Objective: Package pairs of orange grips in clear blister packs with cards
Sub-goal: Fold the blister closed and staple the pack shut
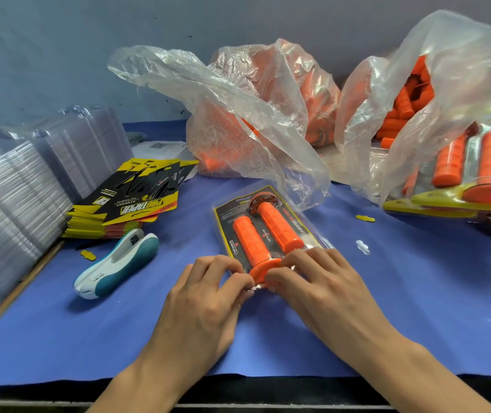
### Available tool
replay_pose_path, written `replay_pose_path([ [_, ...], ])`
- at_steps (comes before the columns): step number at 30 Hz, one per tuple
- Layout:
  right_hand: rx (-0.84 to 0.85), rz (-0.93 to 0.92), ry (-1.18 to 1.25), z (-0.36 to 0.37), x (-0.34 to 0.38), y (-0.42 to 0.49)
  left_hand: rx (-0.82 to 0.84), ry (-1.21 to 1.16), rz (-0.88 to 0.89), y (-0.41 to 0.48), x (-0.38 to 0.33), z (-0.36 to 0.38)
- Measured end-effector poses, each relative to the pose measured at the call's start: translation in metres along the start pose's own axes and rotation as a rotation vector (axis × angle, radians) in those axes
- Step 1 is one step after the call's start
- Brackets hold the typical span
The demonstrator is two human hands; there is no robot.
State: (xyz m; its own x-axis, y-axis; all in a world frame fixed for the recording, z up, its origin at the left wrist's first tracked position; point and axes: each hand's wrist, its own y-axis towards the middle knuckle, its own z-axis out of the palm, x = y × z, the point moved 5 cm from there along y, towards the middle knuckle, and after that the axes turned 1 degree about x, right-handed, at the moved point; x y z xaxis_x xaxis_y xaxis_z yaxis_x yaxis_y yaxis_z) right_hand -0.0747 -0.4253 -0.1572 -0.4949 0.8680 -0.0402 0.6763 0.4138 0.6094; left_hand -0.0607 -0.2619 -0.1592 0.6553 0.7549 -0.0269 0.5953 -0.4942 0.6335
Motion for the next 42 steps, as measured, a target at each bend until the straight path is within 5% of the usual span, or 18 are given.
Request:
replay_pose_path([
  [21,0.064,-0.050,0.041,0.008,0.013,0.006,0.116,-0.043,-0.088,0.003,-0.003,0.009],
  [42,-0.123,-0.035,-0.179,0.001,0.008,0.008,0.059,0.008,-0.044,0.007,-0.004,0.005],
])
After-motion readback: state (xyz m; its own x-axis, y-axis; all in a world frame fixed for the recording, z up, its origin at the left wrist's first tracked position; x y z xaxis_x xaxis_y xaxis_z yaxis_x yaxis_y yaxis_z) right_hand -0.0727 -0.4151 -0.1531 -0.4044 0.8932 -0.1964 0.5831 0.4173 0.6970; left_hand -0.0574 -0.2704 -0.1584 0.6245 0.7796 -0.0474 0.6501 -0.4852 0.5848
